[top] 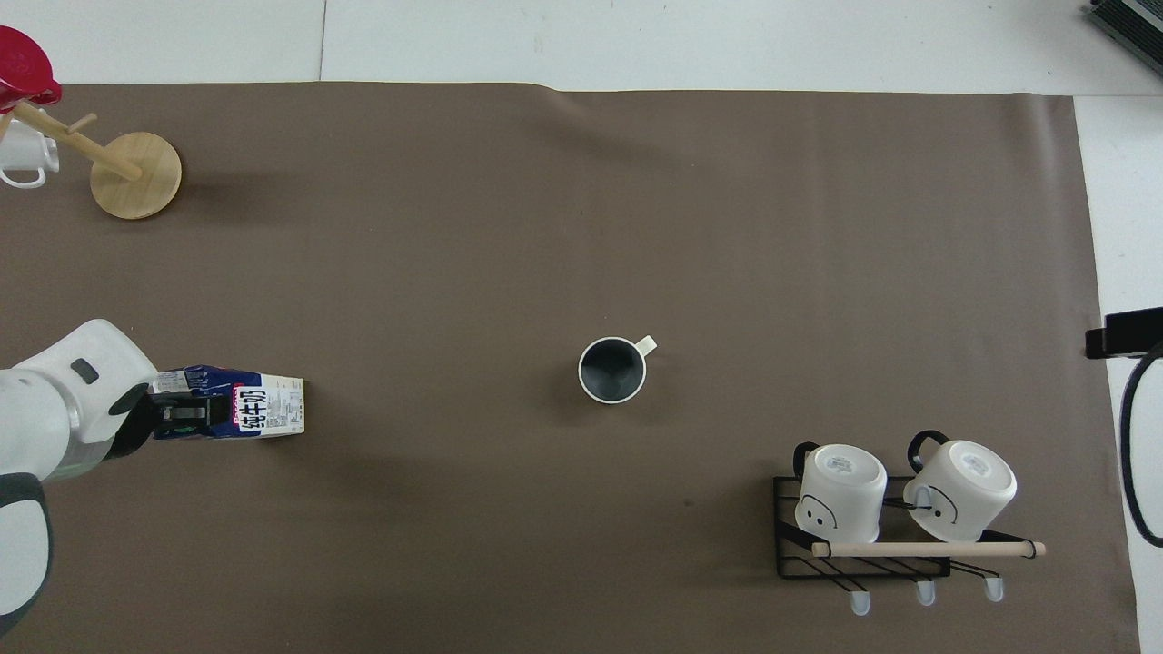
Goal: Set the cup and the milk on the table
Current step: 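Lift the milk carton with the left gripper toward the white mug, then lower the milk carton beside the white mug and open the left gripper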
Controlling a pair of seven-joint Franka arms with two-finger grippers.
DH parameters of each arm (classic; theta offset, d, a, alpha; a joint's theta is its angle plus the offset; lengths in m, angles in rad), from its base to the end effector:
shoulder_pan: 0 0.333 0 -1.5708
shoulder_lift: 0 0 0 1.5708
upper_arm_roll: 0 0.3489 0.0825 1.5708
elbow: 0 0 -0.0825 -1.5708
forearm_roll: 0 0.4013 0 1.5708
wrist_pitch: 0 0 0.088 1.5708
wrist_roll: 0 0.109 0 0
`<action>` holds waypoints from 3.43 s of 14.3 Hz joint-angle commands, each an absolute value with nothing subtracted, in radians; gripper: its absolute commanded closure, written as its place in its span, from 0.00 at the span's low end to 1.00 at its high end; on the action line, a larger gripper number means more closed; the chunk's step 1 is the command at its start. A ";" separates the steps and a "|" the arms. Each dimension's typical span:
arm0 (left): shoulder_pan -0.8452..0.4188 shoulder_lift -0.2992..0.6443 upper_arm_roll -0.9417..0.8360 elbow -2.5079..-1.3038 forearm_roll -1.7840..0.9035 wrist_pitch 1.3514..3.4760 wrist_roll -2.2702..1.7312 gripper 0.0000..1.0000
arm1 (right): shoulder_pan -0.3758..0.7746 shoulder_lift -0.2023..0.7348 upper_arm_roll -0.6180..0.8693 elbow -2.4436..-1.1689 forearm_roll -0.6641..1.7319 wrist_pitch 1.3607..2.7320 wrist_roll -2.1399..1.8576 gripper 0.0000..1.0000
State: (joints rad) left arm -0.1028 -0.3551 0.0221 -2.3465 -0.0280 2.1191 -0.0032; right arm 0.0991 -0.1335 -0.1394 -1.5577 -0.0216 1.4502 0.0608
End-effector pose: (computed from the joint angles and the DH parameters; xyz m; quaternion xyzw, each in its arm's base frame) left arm 0.4557 -0.0375 0.5034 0.9973 -0.0326 0.0630 0.0189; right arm 0.5108 -0.0297 0.7226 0.9986 -0.0515 0.0124 0.0013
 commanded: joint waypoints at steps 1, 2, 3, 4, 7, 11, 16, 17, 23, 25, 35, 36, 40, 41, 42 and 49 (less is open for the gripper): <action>-0.136 -0.359 -0.026 -2.297 -0.026 2.068 -0.095 0.45 | 0.097 -0.141 -0.140 -1.557 -0.023 1.433 0.034 0.00; -0.147 -0.353 -0.059 -2.278 -0.026 2.062 -0.154 0.44 | 0.097 -0.143 -0.140 -1.557 -0.023 1.433 0.032 0.00; -0.161 -0.345 -0.090 -2.257 -0.026 2.063 -0.216 0.44 | 0.097 -0.141 -0.140 -1.557 -0.023 1.433 0.034 0.00; -0.181 -0.325 -0.112 -2.229 -0.026 2.063 -0.271 0.44 | 0.097 -0.143 -0.140 -1.557 -0.021 1.433 0.032 0.00; -0.251 -0.279 -0.120 -2.163 -0.026 2.048 -0.360 0.44 | 0.097 -0.143 -0.140 -1.557 -0.023 1.431 0.032 0.00; -0.284 -0.233 -0.126 -2.108 -0.035 2.049 -0.394 0.46 | 0.097 -0.143 -0.140 -1.557 -0.023 1.431 0.034 0.00; -0.389 -0.140 -0.126 -2.023 -0.034 2.063 -0.550 0.46 | 0.097 -0.143 -0.140 -1.557 -0.023 1.431 0.032 0.00; -0.403 -0.123 -0.126 -2.025 -0.028 2.068 -0.560 0.45 | 0.097 -0.141 -0.140 -1.557 -0.023 1.433 0.032 0.00; -0.436 -0.071 -0.126 -2.026 0.000 2.138 -0.601 0.44 | 0.097 -0.143 -0.140 -1.557 -0.021 1.431 0.032 0.00; -0.437 -0.061 -0.126 -2.026 0.005 2.160 -0.629 0.44 | 0.097 -0.143 -0.140 -1.557 -0.021 1.431 0.032 0.00; -0.503 0.018 -0.129 -1.971 0.071 2.177 -0.773 0.44 | 0.097 -0.141 -0.140 -1.557 -0.023 1.433 0.032 0.00; -0.503 0.021 -0.129 -1.971 0.071 2.180 -0.775 0.44 | 0.097 -0.141 -0.140 -1.557 -0.023 1.433 0.032 0.00; -0.503 0.023 -0.129 -1.971 0.072 2.184 -0.775 0.41 | 0.097 -0.143 -0.140 -1.557 -0.023 1.433 0.032 0.00; -0.503 0.029 -0.129 -1.973 0.072 2.184 -0.776 0.41 | 0.097 -0.143 -0.140 -1.557 -0.021 1.433 0.032 0.00; -0.503 0.034 -0.129 -1.971 0.072 2.184 -0.776 0.41 | 0.097 -0.143 -0.140 -1.557 -0.023 1.431 0.032 0.00; -0.506 0.035 -0.129 -1.976 0.080 2.183 -0.776 0.33 | 0.097 -0.143 -0.140 -1.557 -0.023 1.433 0.032 0.00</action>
State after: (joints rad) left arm -0.4822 0.0215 -0.1434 -1.9938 0.0551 2.1800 -0.7511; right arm 0.0991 -0.1337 -0.1395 -1.5577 -0.0215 1.4499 0.0607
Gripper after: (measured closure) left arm 0.370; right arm 0.000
